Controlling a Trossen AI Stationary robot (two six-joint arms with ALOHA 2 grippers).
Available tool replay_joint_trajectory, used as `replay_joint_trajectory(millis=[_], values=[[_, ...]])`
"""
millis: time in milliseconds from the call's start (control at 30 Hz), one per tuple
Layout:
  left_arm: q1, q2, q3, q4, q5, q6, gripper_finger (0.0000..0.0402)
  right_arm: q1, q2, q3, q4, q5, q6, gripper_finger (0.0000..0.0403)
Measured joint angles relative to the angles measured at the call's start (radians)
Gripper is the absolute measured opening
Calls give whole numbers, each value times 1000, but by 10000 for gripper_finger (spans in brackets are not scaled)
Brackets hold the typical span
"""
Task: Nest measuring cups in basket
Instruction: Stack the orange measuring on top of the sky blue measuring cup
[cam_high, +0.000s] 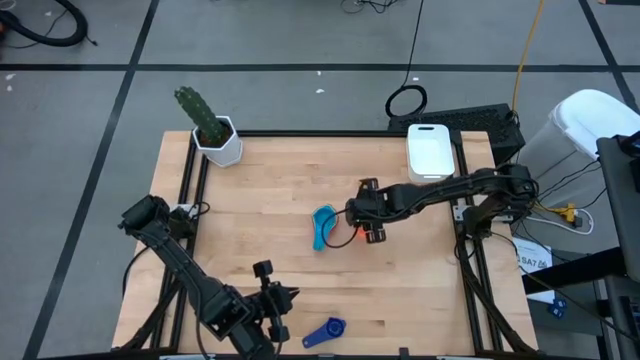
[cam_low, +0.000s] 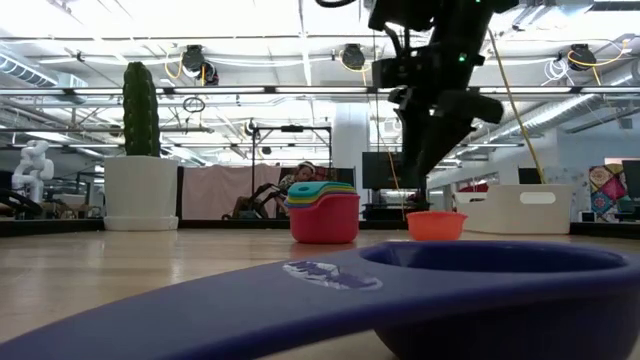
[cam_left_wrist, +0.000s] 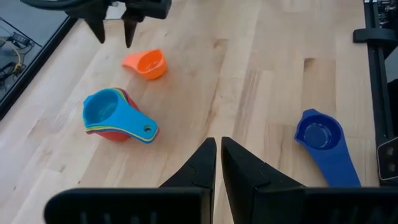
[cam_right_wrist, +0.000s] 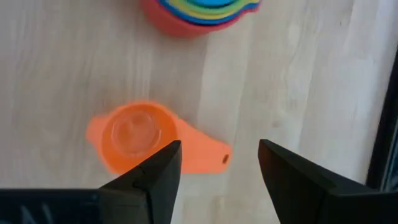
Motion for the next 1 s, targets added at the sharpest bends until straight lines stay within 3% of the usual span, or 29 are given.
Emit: replay_joint_trajectory(millis=[300,433,667,1000], values=[[0,0,0,1,0,-4,30,-7,-1,-46,-100,-57,358,203],[0,0,0,3,0,-3,30,-7,0,-116,-123,-110,445,203],[0,0,0,3,0,3,30,-7,0,-225,-48,-136,519,203],[1,0,0,3,0,5,31,-8,0,-158,-92,-154,520,203]])
